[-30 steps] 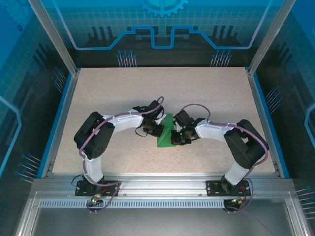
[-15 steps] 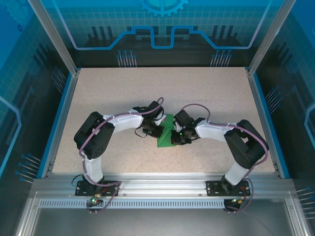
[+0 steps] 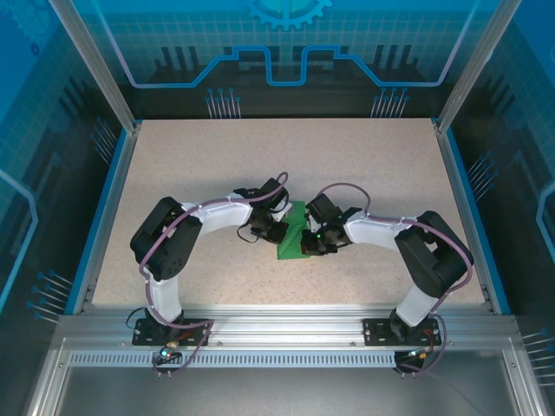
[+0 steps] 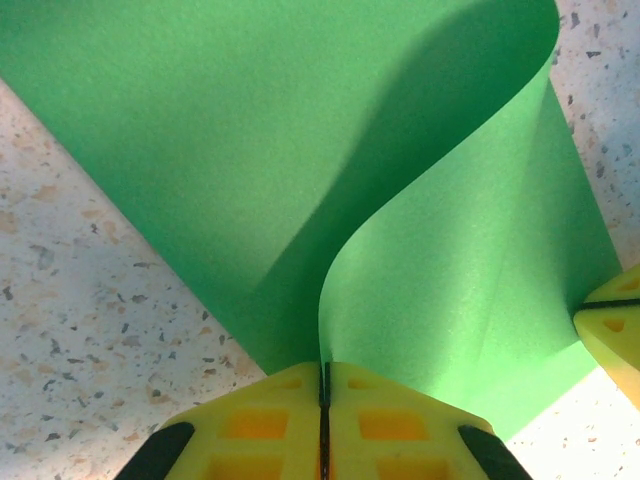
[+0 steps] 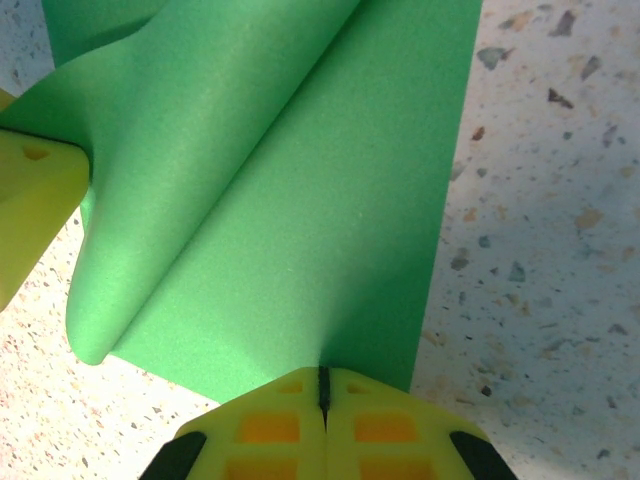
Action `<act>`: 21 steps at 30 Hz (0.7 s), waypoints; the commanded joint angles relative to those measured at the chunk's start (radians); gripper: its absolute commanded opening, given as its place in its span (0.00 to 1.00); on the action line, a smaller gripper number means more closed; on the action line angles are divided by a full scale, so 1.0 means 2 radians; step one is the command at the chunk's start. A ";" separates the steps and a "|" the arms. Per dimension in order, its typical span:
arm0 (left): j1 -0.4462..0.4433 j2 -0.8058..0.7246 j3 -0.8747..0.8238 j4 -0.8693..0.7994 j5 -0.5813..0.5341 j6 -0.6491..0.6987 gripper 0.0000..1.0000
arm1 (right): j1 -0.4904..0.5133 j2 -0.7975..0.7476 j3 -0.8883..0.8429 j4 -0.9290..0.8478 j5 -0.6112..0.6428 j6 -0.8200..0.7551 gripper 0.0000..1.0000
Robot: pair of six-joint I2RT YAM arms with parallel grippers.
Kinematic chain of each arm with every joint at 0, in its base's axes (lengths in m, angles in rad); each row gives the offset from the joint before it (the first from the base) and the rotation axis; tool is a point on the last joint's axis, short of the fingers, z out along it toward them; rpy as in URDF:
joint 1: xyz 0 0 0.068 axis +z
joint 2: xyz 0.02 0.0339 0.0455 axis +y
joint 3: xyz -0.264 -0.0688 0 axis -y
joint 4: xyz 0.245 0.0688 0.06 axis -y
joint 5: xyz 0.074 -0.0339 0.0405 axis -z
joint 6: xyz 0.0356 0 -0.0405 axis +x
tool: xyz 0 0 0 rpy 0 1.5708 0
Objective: Fold a paper plane with a square sheet of paper (fold left side to right side)
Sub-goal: Fold the triangle a second time at the center of the table.
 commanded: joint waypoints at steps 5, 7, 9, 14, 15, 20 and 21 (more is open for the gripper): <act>0.005 -0.012 0.009 -0.017 -0.005 0.005 0.09 | 0.004 0.008 0.001 -0.043 0.012 -0.008 0.02; 0.004 -0.016 0.007 -0.016 -0.005 0.006 0.09 | 0.004 0.008 0.001 -0.044 0.012 -0.007 0.02; 0.004 -0.018 0.006 -0.017 -0.004 0.008 0.09 | 0.004 0.008 0.000 -0.044 0.012 -0.008 0.02; 0.005 -0.014 0.006 -0.017 -0.003 0.008 0.09 | 0.005 0.009 0.000 -0.043 0.012 -0.008 0.02; 0.004 -0.014 0.005 -0.016 -0.003 0.008 0.09 | 0.004 0.009 0.000 -0.043 0.012 -0.008 0.02; 0.005 -0.004 0.009 -0.013 -0.003 0.007 0.09 | 0.004 0.010 0.000 -0.043 0.011 -0.008 0.02; 0.005 -0.002 0.010 -0.013 -0.003 0.007 0.09 | 0.005 0.010 0.000 -0.043 0.011 -0.008 0.02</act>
